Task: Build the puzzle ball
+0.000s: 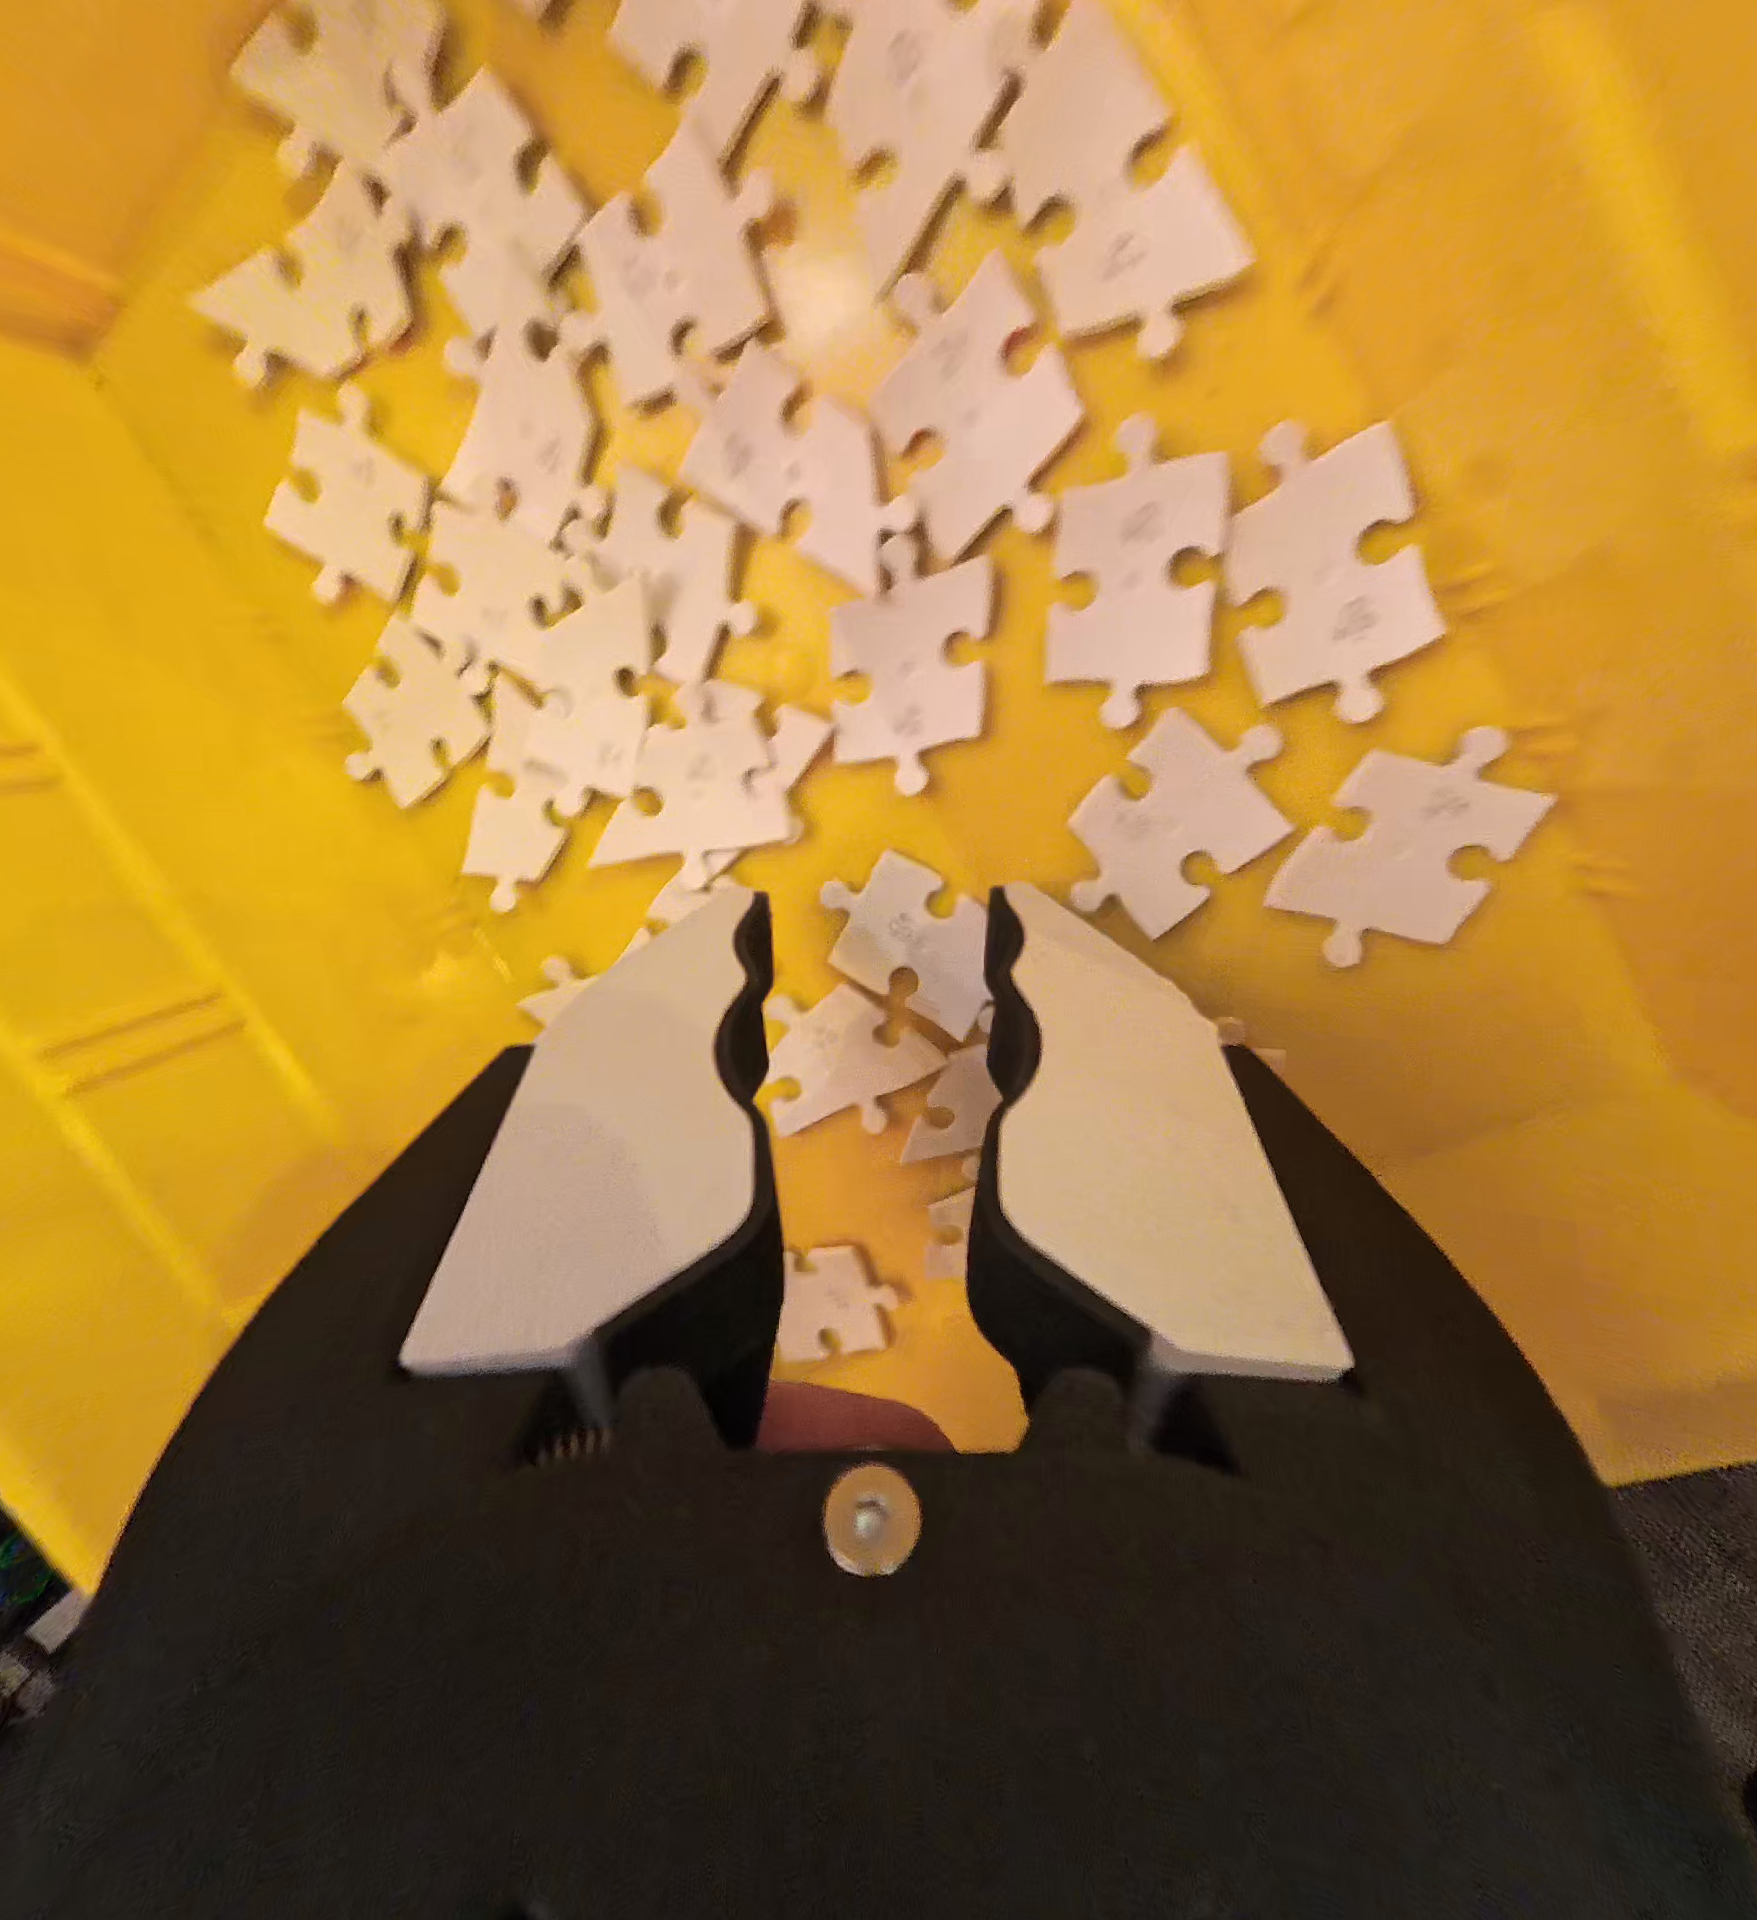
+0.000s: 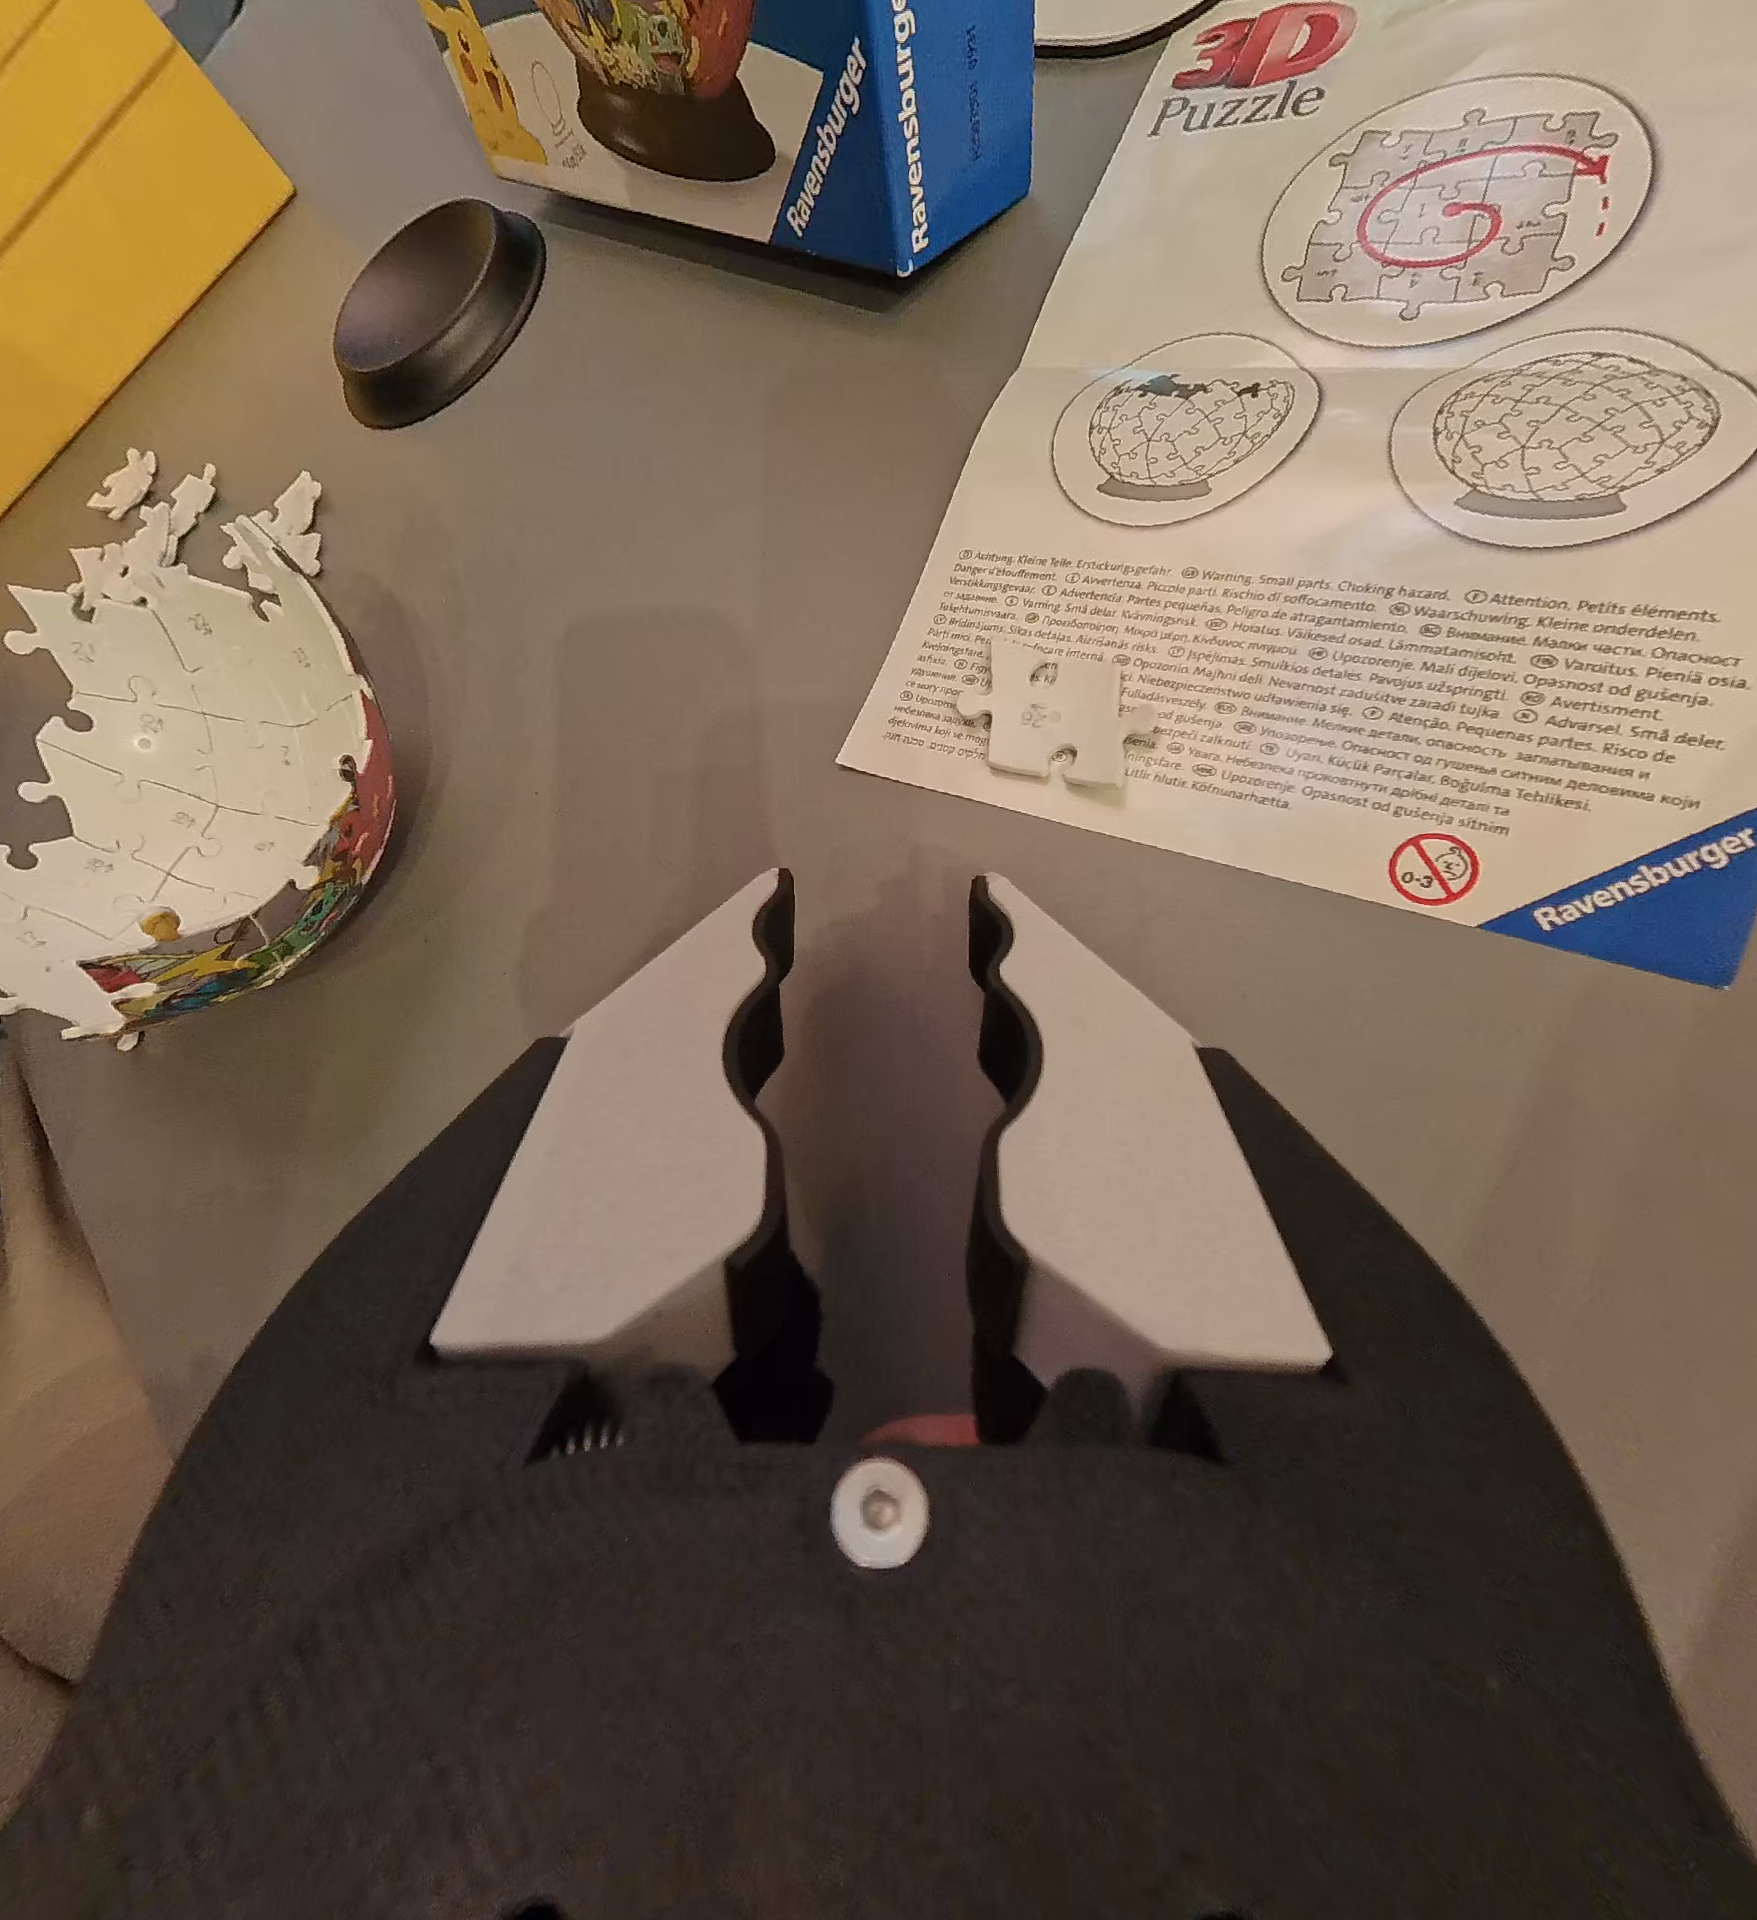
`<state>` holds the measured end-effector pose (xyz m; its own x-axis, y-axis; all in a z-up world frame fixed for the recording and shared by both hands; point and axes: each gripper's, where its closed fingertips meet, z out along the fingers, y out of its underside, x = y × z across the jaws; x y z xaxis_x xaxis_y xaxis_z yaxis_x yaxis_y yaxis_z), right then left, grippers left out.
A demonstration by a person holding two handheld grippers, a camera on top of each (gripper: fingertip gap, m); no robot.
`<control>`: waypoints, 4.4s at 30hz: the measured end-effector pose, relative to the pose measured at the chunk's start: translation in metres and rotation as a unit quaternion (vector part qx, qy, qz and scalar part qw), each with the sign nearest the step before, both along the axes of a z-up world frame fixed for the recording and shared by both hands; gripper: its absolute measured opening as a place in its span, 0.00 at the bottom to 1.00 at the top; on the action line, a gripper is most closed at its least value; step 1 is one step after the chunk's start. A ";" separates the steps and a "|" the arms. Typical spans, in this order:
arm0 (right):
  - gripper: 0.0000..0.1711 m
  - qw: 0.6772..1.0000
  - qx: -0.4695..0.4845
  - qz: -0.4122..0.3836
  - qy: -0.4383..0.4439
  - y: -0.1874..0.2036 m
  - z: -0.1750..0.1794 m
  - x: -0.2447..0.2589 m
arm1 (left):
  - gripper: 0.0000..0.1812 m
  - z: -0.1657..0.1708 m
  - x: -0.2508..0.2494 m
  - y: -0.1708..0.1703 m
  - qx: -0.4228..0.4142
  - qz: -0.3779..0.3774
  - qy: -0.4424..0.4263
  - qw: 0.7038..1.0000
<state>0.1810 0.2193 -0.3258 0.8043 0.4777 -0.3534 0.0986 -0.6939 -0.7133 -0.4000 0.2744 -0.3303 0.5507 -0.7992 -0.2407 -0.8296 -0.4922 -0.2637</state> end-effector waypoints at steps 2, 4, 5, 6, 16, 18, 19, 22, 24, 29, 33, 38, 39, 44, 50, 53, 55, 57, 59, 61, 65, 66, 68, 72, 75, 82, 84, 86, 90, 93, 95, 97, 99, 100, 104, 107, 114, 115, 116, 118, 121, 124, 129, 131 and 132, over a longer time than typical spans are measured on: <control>0.19 1.000 0.000 0.000 0.000 0.000 0.000 0.000 | 0.21 0.004 -0.003 0.004 0.011 0.012 -0.010 1.000; 0.19 1.000 0.000 0.000 0.000 0.000 0.000 0.000 | 0.21 0.009 -0.002 0.010 0.029 0.017 -0.016 0.999; 0.19 1.000 0.000 0.000 0.000 0.000 0.000 0.000 | 0.21 0.011 0.002 0.013 0.037 0.016 -0.022 0.999; 0.19 1.000 0.000 0.000 0.000 0.000 0.000 0.000 | 0.22 0.012 0.008 0.014 0.038 0.011 -0.034 0.999; 0.19 1.000 0.000 0.001 0.001 0.000 0.000 0.000 | 0.21 0.000 0.036 0.015 0.020 -0.006 -0.063 0.998; 0.19 1.000 0.000 0.002 0.001 0.000 0.001 0.000 | 0.22 0.001 0.022 0.016 0.024 0.010 -0.044 0.999; 0.19 1.000 0.000 0.002 0.001 0.000 0.001 0.000 | 0.22 0.002 0.017 0.016 0.025 0.016 -0.042 0.999; 0.19 1.000 0.000 0.002 0.001 0.000 0.001 0.000 | 0.22 0.009 0.009 0.020 0.037 0.035 -0.052 0.997; 0.19 1.000 0.000 0.002 0.000 0.000 0.001 0.000 | 0.22 0.012 0.007 0.022 0.044 0.043 -0.053 0.997; 0.19 1.000 0.001 0.001 -0.001 0.000 0.001 0.000 | 0.21 0.014 0.028 0.035 0.069 0.037 -0.069 0.995; 0.19 1.000 0.001 0.001 -0.001 0.000 0.001 0.000 | 0.22 0.007 0.039 0.048 0.078 0.067 -0.084 0.991; 0.20 1.000 0.001 0.004 0.000 -0.001 0.001 -0.001 | 0.24 -0.001 0.037 0.035 0.045 0.056 -0.069 0.995; 0.20 1.000 0.001 0.004 0.000 -0.001 0.001 -0.001 | 0.26 0.001 0.033 0.036 0.050 0.056 -0.062 0.995; 0.20 1.000 0.002 0.005 -0.001 -0.001 0.001 -0.001 | 0.25 0.021 0.003 0.038 0.076 0.097 -0.058 0.991; 0.20 1.000 0.002 0.004 -0.002 -0.001 0.001 -0.001 | 0.24 0.028 -0.032 0.028 0.073 0.128 -0.032 0.989; 0.19 1.000 0.002 0.003 -0.002 -0.001 0.000 -0.001 | 0.24 0.032 -0.039 0.024 0.072 0.133 -0.033 0.988; 0.19 1.000 0.001 0.003 -0.002 -0.001 0.000 -0.001 | 0.23 0.037 -0.042 0.022 0.074 0.131 -0.032 0.988; 0.19 1.000 0.001 0.002 -0.002 -0.001 0.000 -0.001 | 0.23 0.045 -0.042 0.019 0.078 0.127 -0.042 0.988; 0.19 1.000 0.001 0.003 -0.002 -0.001 0.000 -0.001 | 0.23 0.053 -0.046 0.019 0.091 0.126 -0.041 0.987; 0.19 1.000 0.001 0.003 -0.002 -0.001 0.000 -0.001 | 0.22 0.064 -0.053 0.023 0.115 0.134 -0.040 0.983; 0.20 1.000 0.002 0.005 -0.002 -0.001 0.001 -0.001 | 0.22 0.085 -0.069 0.027 0.151 0.164 -0.041 0.974; 0.20 1.000 0.002 0.006 -0.002 -0.001 0.001 -0.001 | 0.22 0.087 -0.065 0.025 0.150 0.158 -0.049 0.975; 0.20 1.000 0.002 0.007 -0.003 -0.001 0.000 -0.002 | 0.21 0.081 -0.046 0.021 0.135 0.121 -0.063 0.981; 0.20 1.000 0.002 0.009 -0.003 -0.002 0.001 -0.002 | 0.21 0.043 -0.013 0.027 0.089 0.088 -0.073 0.989; 0.20 1.000 0.003 0.012 -0.003 -0.002 0.001 -0.003 | 0.22 0.015 -0.007 0.033 0.064 0.082 -0.035 0.994; 0.20 1.000 0.001 0.016 0.000 -0.003 0.001 -0.004 | 0.24 -0.003 -0.007 0.037 0.020 0.113 -0.068 0.991; 0.21 1.000 0.002 0.017 0.002 -0.003 0.001 -0.004 | 0.19 -0.004 -0.009 0.036 0.011 0.123 -0.078 0.989; 0.21 1.000 0.003 0.017 0.005 -0.003 0.002 -0.004 | 0.12 -0.005 -0.010 0.036 0.012 0.127 -0.074 0.989; 0.21 1.000 0.004 0.017 0.007 -0.003 0.003 -0.004 | 0.08 -0.005 -0.010 0.035 0.014 0.122 -0.068 0.990; 0.21 1.000 0.004 0.018 0.007 -0.003 0.003 -0.004 | 0.04 0.002 -0.010 0.037 0.024 0.126 -0.077 0.989; 0.21 1.000 0.003 0.018 0.008 -0.003 0.003 -0.004 | 0.02 0.008 -0.017 0.040 0.040 0.135 -0.072 0.987; 0.21 1.000 0.003 0.018 0.007 -0.003 0.002 -0.004 | 0.02 0.015 -0.024 0.041 0.051 0.145 -0.072 0.985; 0.21 1.000 0.003 0.017 0.007 -0.003 0.002 -0.004 | 0.01 0.020 -0.027 0.040 0.055 0.145 -0.073 0.985; 0.21 1.000 0.003 0.017 0.007 -0.003 0.002 -0.004 | 0.01 0.022 -0.027 0.040 0.058 0.142 -0.074 0.985; 0.21 1.000 0.002 0.018 0.006 -0.003 0.002 -0.004 | 0.02 0.017 -0.013 0.030 0.037 0.104 -0.086 0.990; 0.21 1.000 0.002 0.018 0.006 -0.004 0.002 -0.004 | 0.02 0.013 -0.010 0.026 0.031 0.096 -0.073 0.992; 0.21 1.000 0.003 0.018 0.008 -0.004 0.002 -0.004 | 0.01 0.024 -0.024 0.032 0.055 0.125 -0.061 0.989; 0.21 1.000 0.003 0.018 0.008 -0.003 0.002 -0.004 | 0.01 0.025 -0.022 0.030 0.052 0.120 -0.065 0.989; 0.21 1.000 0.003 0.018 0.008 -0.004 0.003 -0.004 | 0.01 0.025 -0.019 0.028 0.048 0.115 -0.065 0.990; 0.21 1.000 0.003 0.018 0.008 -0.003 0.003 -0.004 | 0.01 0.022 -0.010 0.021 0.027 0.091 -0.071 0.993; 0.21 1.000 0.003 0.019 0.009 -0.004 0.003 -0.004 | 0.13 0.019 -0.003 0.019 0.014 0.084 -0.083 0.993; 0.21 1.000 0.003 0.019 0.009 -0.004 0.003 -0.004 | 0.17 0.019 -0.013 0.031 0.032 0.117 -0.072 0.990; 0.21 1.000 0.003 0.020 0.009 -0.004 0.003 -0.004 | 0.21 0.007 -0.019 0.045 0.038 0.160 -0.061 0.985; 0.21 1.000 0.004 0.020 0.009 -0.004 0.003 -0.004 | 0.19 0.003 -0.012 0.051 0.043 0.157 -0.075 0.984; 0.21 1.000 0.004 0.020 0.010 -0.004 0.003 -0.004 | 0.17 0.001 -0.008 0.051 0.037 0.158 -0.087 0.983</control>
